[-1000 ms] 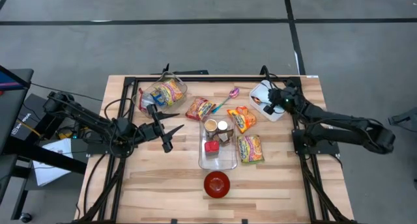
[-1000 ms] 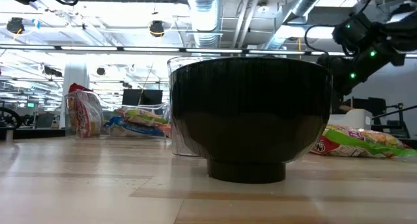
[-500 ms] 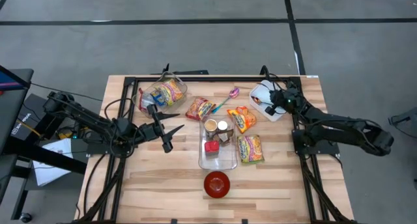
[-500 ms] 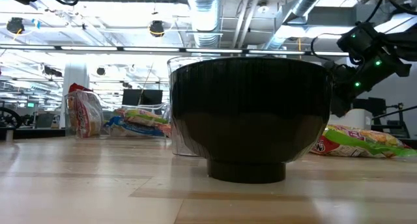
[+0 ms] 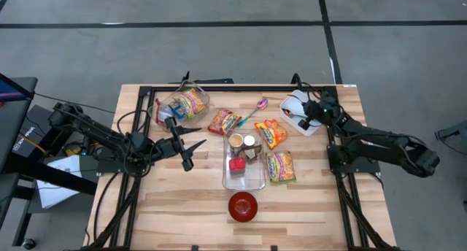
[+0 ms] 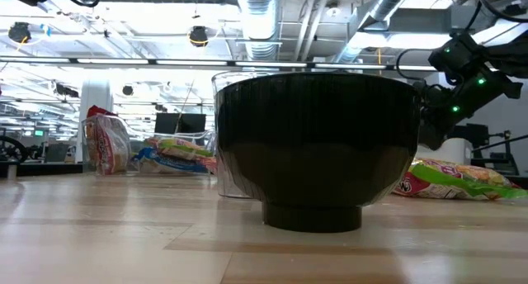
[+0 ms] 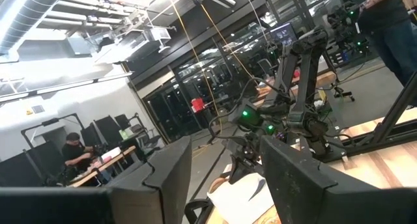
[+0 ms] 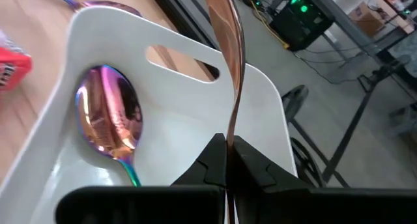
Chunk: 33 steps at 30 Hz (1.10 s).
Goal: Pick & Place Food Item
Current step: Put the gold spoon into the white bin, then put the green noodle pack into the top transparent bin
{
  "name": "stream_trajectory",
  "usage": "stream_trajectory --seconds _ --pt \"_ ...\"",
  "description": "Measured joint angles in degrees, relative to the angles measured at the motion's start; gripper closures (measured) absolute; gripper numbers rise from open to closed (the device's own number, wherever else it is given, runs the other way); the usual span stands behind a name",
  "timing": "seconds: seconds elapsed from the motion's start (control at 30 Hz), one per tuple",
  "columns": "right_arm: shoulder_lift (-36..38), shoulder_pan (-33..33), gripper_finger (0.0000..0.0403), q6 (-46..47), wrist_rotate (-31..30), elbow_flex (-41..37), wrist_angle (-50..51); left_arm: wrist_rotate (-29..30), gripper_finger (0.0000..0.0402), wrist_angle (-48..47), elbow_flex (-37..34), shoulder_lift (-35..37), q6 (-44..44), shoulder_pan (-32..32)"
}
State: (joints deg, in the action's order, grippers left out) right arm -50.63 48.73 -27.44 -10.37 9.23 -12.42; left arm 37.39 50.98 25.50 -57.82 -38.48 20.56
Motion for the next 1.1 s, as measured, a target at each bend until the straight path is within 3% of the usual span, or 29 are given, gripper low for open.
stream_trajectory --seconds 0.63,1.1 --pt "0.07 -0.74 0.0353 1.44 -0.13 0.00 -0.97 0.02 0.0229 -0.55 0.00 0.00 0.06 0.00" --pt "2.92 -4.51 0.0347 2.27 -0.14 0.00 -2.28 0.02 0.0229 -0.68 0.00 0.02 -0.01 0.02"
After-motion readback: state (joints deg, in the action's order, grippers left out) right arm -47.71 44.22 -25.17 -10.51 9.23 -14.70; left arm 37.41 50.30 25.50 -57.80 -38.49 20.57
